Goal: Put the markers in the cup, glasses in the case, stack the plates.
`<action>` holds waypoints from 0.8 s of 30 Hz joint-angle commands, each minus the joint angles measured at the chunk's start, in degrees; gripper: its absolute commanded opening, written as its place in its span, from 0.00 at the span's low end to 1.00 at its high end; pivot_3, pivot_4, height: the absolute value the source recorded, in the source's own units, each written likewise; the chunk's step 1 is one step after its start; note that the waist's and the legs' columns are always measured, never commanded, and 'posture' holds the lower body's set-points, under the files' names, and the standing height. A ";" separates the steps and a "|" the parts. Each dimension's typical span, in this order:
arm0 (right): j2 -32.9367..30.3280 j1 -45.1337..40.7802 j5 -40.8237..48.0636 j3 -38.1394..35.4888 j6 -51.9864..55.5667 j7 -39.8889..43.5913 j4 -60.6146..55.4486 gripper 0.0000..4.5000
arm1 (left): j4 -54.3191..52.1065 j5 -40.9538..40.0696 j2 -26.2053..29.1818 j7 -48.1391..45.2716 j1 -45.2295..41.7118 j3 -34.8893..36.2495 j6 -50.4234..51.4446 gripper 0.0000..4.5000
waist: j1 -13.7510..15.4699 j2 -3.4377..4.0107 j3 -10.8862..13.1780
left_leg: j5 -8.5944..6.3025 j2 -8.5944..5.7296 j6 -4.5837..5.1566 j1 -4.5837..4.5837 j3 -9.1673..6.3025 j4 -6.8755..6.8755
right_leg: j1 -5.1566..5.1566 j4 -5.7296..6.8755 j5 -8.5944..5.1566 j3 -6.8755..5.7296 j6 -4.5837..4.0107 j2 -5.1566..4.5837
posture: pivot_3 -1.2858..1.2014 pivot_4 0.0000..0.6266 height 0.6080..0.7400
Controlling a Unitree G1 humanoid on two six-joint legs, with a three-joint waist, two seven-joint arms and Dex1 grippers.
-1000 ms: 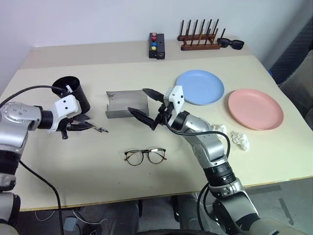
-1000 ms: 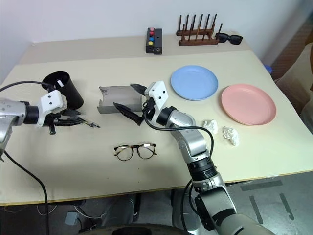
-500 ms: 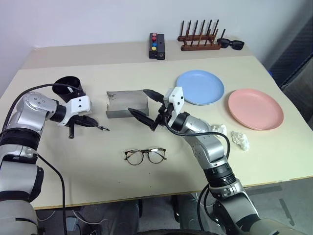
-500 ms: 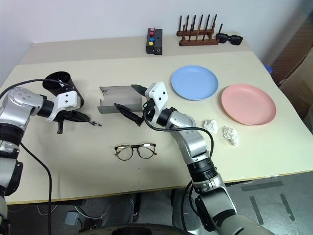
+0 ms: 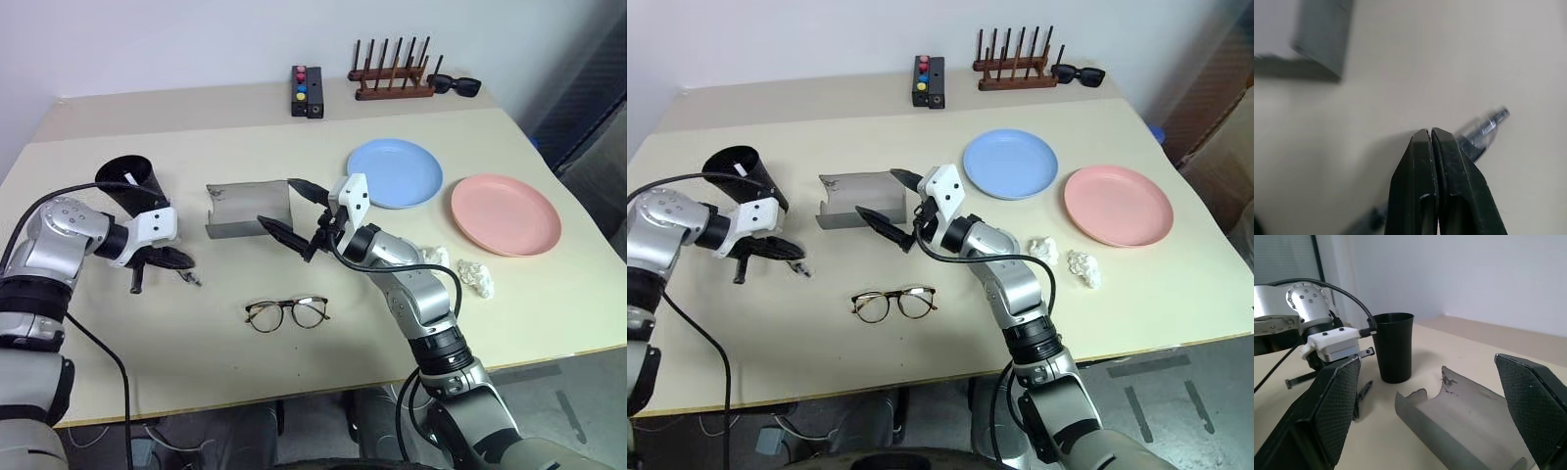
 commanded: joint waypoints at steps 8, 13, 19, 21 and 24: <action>1.27 -2.47 0.65 0.36 -0.85 2.20 0.55 1.00 | -3.62 1.38 3.17 0.45 -1.58 0.99 -1.62 0.61 | 0.70 0.00 0.00 | 0.00 0.00 0.00 -0.01 0.00 0.01 | 0.00 -0.01 0.00 0.00 0.00 0.00 | 0.52 0.24 0.95; 1.18 -2.30 0.57 0.39 -0.66 2.21 0.19 1.00 | -3.21 2.80 3.32 0.06 -2.17 0.40 -3.00 0.61 | 0.75 0.00 0.00 | 0.00 0.00 0.00 -0.01 0.01 0.01 | 0.00 -0.01 0.00 0.00 0.00 0.00 | 0.52 0.24 0.95; 0.98 -1.68 0.48 0.42 -0.40 1.82 -0.52 1.00 | -2.26 5.11 4.60 0.22 -1.16 -0.58 -6.05 0.61 | 0.70 0.00 0.00 | 0.00 0.00 0.00 -0.01 0.01 0.00 | 0.00 -0.01 0.00 0.00 0.00 0.01 | 0.52 0.24 0.95; 0.87 -1.53 0.51 0.41 -0.32 1.80 -0.73 1.00 | -1.35 6.24 4.56 0.78 -1.17 -0.97 -6.95 0.61 | 0.74 0.00 0.00 | 0.00 0.00 0.00 -0.01 0.01 0.00 | -0.01 0.00 0.00 0.00 0.00 0.01 | 0.52 0.24 0.95; 0.84 -1.51 0.46 0.43 -0.29 1.74 -0.76 1.00 | -0.16 7.31 3.52 1.95 -0.75 -1.31 -7.82 0.61 | 0.75 0.00 0.00 | 0.00 0.00 0.00 -0.01 0.01 0.01 | -0.01 0.00 0.00 0.00 0.00 0.01 | 0.52 0.24 0.95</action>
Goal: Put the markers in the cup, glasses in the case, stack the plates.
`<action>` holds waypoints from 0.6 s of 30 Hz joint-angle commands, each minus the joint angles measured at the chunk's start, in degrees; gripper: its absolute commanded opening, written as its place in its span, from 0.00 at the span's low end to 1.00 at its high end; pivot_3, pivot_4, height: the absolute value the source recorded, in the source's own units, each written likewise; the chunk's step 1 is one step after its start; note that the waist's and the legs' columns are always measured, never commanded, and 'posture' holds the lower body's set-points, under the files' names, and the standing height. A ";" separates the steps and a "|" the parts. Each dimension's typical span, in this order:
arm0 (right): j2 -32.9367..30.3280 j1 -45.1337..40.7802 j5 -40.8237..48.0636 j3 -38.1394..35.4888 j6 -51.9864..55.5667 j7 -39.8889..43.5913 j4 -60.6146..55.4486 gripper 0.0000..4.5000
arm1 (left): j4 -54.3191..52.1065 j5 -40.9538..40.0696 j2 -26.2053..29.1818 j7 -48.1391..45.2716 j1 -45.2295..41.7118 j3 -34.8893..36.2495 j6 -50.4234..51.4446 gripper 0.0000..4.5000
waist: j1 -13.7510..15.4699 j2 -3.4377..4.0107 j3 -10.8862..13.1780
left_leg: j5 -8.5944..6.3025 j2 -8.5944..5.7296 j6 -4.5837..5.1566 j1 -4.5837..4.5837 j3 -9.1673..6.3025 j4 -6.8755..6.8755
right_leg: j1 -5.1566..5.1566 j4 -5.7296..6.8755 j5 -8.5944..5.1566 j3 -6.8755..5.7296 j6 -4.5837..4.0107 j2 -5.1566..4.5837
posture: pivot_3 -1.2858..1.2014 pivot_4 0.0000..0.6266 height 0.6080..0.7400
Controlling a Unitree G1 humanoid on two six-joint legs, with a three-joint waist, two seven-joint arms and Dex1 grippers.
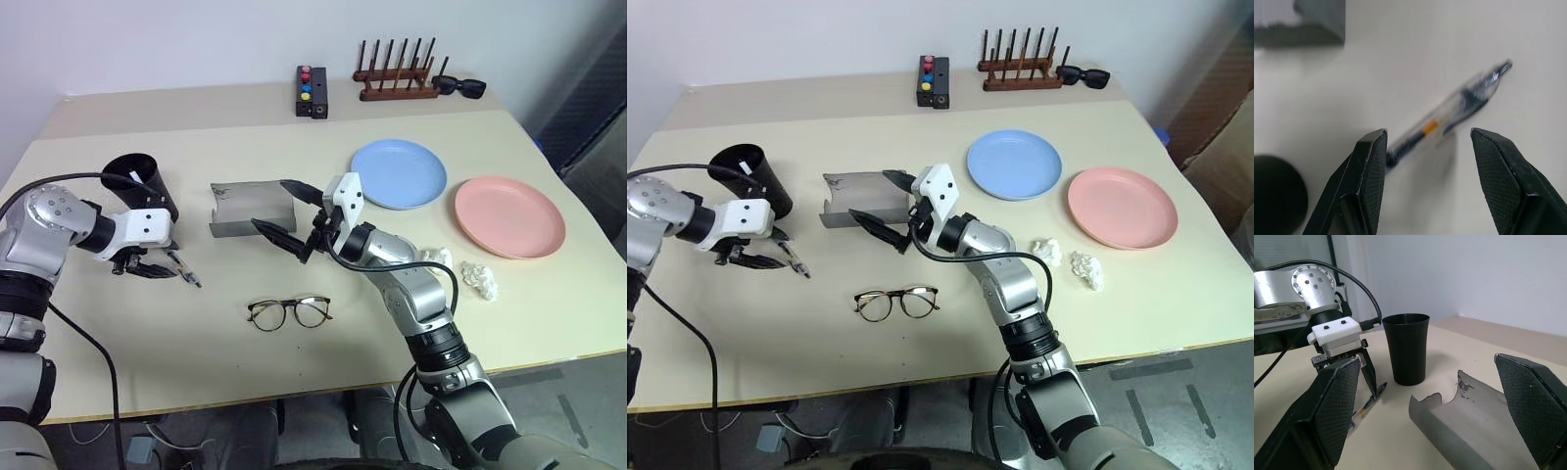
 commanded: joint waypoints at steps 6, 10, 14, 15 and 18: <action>0.36 -0.34 0.40 -0.05 -0.35 -0.21 -1.98 1.00 | 0.73 1.18 -1.74 1.73 2.13 -0.82 -0.93 0.61 | 0.05 0.01 -0.01 | 0.00 0.00 0.00 0.01 0.00 0.01 | 0.01 0.01 0.00 0.00 0.00 -0.01 | 0.52 0.24 0.95; 0.30 -0.30 0.41 -0.06 -0.32 -0.27 -2.11 1.00 | 0.44 0.58 -2.34 1.47 2.83 -0.51 0.14 0.36 | 0.13 0.05 -0.04 | 0.00 0.00 0.00 0.03 0.00 0.01 | 0.01 0.06 0.00 0.00 0.00 -0.01 | 0.52 0.24 0.95; 0.27 -0.34 0.42 -0.10 -0.36 -0.23 -2.04 1.00 | -1.02 -0.28 -2.54 0.70 3.67 -0.05 1.37 0.01 | 0.27 0.06 -0.04 | 0.00 0.00 0.00 0.09 0.00 0.07 | 0.06 0.16 0.00 0.00 0.00 -0.01 | 0.52 0.24 0.95; 0.27 -0.36 0.42 -0.10 -0.37 -0.22 -2.01 1.00 | -1.72 -0.62 -2.53 0.50 3.96 0.08 1.73 0.01 | 0.26 0.06 -0.04 | 0.00 0.00 0.00 0.09 0.00 0.09 | 0.06 0.18 -0.01 0.00 0.00 -0.01 | 0.52 0.24 0.95; 0.29 -0.45 0.41 -0.07 -0.42 -0.17 -1.92 1.00 | -5.11 -2.64 -2.58 -0.37 5.01 1.15 3.68 0.01 | 0.25 0.07 -0.04 | 0.00 0.00 0.00 0.10 0.00 0.08 | 0.06 0.19 -0.01 0.01 0.00 -0.01 | 0.52 0.24 0.95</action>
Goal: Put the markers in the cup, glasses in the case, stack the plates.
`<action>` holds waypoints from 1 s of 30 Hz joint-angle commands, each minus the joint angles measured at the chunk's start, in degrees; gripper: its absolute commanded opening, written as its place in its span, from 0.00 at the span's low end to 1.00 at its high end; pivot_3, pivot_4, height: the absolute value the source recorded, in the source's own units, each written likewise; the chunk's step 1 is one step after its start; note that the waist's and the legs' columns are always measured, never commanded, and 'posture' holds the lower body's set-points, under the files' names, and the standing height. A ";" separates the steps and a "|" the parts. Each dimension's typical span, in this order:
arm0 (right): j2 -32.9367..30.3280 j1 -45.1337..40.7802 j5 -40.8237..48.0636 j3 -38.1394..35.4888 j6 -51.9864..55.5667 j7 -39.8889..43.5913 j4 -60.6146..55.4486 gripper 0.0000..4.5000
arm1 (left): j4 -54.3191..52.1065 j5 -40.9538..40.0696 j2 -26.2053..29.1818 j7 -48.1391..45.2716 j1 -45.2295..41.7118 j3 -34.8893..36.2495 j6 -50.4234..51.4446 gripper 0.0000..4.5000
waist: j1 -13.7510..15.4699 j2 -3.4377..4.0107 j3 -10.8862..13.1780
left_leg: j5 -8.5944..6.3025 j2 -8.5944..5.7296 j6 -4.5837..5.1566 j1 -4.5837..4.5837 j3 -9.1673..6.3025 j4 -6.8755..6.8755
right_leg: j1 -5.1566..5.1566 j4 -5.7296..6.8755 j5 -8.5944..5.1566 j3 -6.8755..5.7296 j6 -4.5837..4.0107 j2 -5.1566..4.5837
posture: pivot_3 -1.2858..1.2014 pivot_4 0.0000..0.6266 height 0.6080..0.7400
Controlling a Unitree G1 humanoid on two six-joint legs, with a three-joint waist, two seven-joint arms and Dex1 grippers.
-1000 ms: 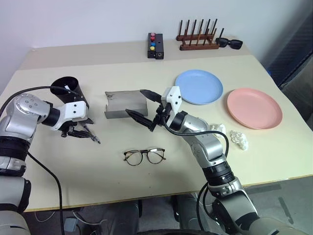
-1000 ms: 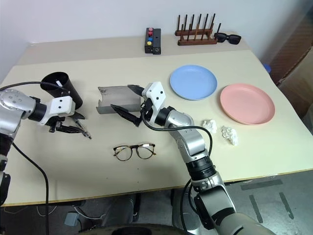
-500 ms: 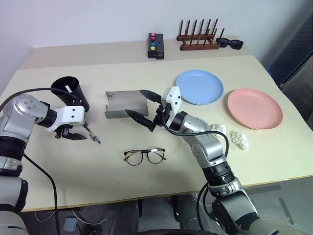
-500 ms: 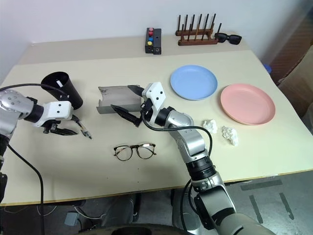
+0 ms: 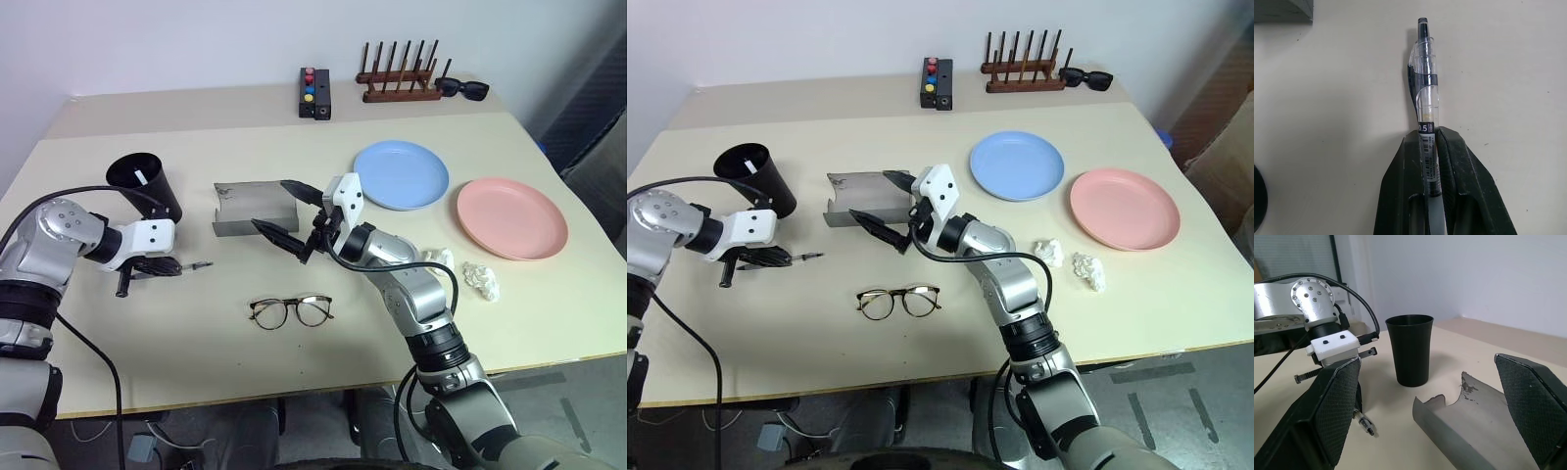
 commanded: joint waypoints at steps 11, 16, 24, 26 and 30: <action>-2.53 0.15 1.85 0.56 1.53 4.03 -5.24 1.00 | -27.32 -25.20 0.47 -1.34 8.66 16.75 23.18 0.01 | -0.30 -0.04 0.03 | 0.00 0.01 0.00 -0.06 -0.02 -0.03 | -0.07 -0.01 -0.01 0.00 0.00 0.00 | 0.52 0.24 0.95; -3.40 0.19 2.27 0.83 1.84 5.24 -6.87 1.00 | -30.85 -34.60 -2.51 9.34 6.95 29.24 29.77 0.01 | -0.35 -0.03 0.03 | 0.00 0.01 0.00 -0.04 -0.04 -0.04 | -0.07 -0.01 -0.02 0.00 0.00 0.00 | 0.52 0.24 0.95; -1.24 -1.12 2.17 0.12 -0.03 3.47 -6.62 1.00 | -24.50 -27.61 -11.49 39.46 -2.18 37.30 17.75 0.01 | -0.04 -0.10 0.02 | 0.01 -0.01 -0.02 -0.04 -0.07 0.04 | -0.01 -0.04 0.01 -0.01 0.01 0.00 | 0.52 0.24 0.95; -0.57 -1.56 1.98 -0.14 -0.66 2.76 -6.46 1.00 | -22.62 -24.35 -12.45 44.54 -2.49 36.80 13.72 0.01 | -0.25 -0.08 0.02 | 0.01 -0.01 -0.02 0.00 -0.05 -0.01 | -0.02 -0.04 0.01 0.00 0.01 0.00 | 0.52 0.24 0.95; 0.12 -1.97 2.12 -0.24 -1.29 1.81 -6.41 1.00 | -17.97 -20.24 -15.21 54.32 -2.14 37.20 7.49 0.01 | -0.19 -0.09 0.02 | 0.01 -0.01 -0.03 0.01 -0.05 -0.06 | -0.04 -0.03 0.01 0.00 0.00 0.00 | 0.52 0.24 0.95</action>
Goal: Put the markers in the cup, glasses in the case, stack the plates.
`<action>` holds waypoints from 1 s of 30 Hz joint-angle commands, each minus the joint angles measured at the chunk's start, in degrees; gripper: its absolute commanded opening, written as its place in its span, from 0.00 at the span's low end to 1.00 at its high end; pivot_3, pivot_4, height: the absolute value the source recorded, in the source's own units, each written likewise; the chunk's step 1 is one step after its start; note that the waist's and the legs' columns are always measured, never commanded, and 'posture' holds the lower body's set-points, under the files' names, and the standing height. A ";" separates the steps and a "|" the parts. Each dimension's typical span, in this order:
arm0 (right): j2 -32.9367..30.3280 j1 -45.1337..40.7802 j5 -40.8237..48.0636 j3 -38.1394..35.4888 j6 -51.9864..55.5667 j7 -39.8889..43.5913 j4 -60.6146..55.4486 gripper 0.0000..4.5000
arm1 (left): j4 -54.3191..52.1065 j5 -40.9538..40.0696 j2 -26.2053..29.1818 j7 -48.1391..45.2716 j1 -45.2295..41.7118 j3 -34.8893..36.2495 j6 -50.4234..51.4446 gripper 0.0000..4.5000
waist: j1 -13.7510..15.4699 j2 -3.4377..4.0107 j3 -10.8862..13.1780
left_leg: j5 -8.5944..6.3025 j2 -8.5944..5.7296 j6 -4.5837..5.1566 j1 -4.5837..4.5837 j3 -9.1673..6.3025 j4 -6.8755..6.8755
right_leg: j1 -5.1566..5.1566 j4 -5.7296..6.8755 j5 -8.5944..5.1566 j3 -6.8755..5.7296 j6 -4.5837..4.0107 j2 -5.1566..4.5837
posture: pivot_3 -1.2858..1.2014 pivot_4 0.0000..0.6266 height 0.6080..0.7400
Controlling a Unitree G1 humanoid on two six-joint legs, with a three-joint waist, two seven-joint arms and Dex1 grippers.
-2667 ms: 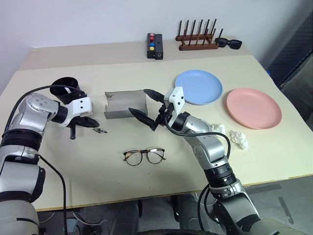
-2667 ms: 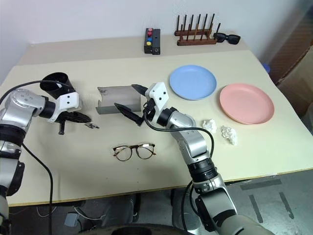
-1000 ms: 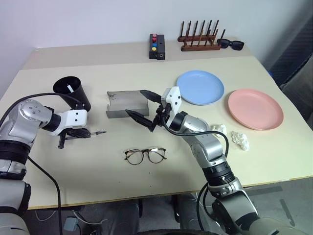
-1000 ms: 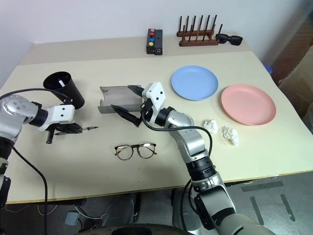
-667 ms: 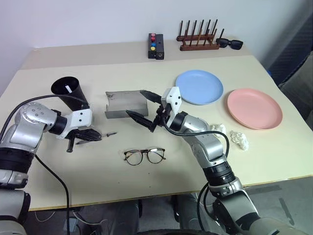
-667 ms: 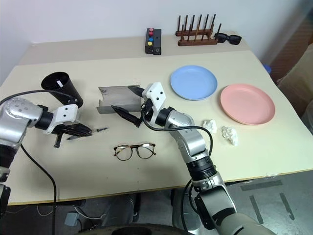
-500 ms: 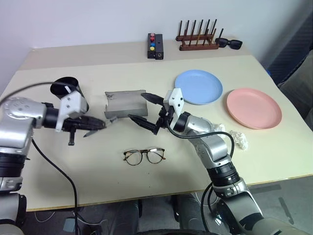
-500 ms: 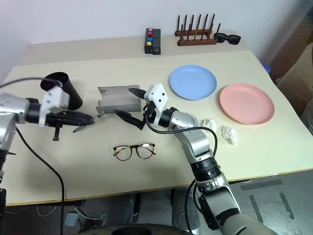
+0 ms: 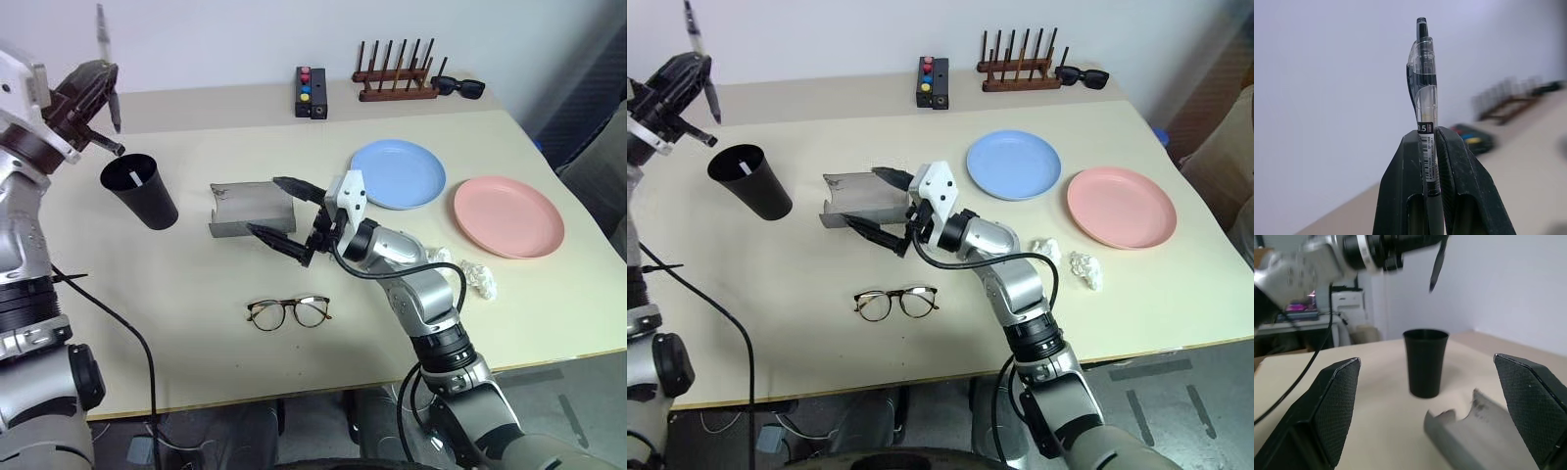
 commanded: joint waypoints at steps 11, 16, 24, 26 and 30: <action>1.84 -1.22 1.76 -0.79 -1.75 -1.29 -2.65 1.00 | 7.03 2.18 -6.89 14.63 4.53 1.58 -10.61 0.01 | 0.06 -0.02 -0.01 | 0.00 0.00 0.00 -0.03 0.00 0.02 | 0.00 -0.01 0.01 0.00 0.00 -0.01 | 0.52 0.24 0.95; 2.07 -1.10 2.58 -0.53 -1.71 -0.96 -3.27 1.00 | 5.95 1.01 -9.32 15.89 7.07 1.73 -11.07 0.01 | 0.06 -0.02 -0.01 | 0.00 0.00 0.00 -0.03 0.00 0.01 | 0.00 -0.02 0.01 0.00 0.00 0.00 | 0.52 0.24 0.95; 2.04 -0.76 3.73 0.07 -0.97 -0.81 -4.11 1.00 | 5.05 -0.54 -11.72 17.49 9.72 1.46 -10.78 0.01 | 0.07 -0.02 -0.01 | 0.00 0.00 0.00 -0.03 0.00 0.02 | 0.00 -0.02 0.01 0.00 -0.01 0.00 | 0.52 0.24 0.95; 2.01 -0.76 3.82 0.14 -0.90 -0.82 -4.11 1.00 | 5.04 -0.76 -11.87 17.63 9.82 1.43 -10.50 0.01 | 0.07 -0.02 -0.01 | 0.00 0.00 0.00 -0.03 0.00 0.02 | 0.00 -0.02 0.01 0.00 -0.01 0.00 | 0.52 0.24 0.95; 1.93 -0.81 3.85 0.11 -0.97 -0.70 -3.81 1.00 | 4.87 -1.12 -12.40 17.98 9.69 1.00 -9.94 0.01 | 0.07 -0.02 -0.01 | 0.00 0.00 0.00 -0.03 0.00 0.02 | 0.00 -0.03 0.01 0.00 -0.01 0.00 | 0.52 0.24 0.95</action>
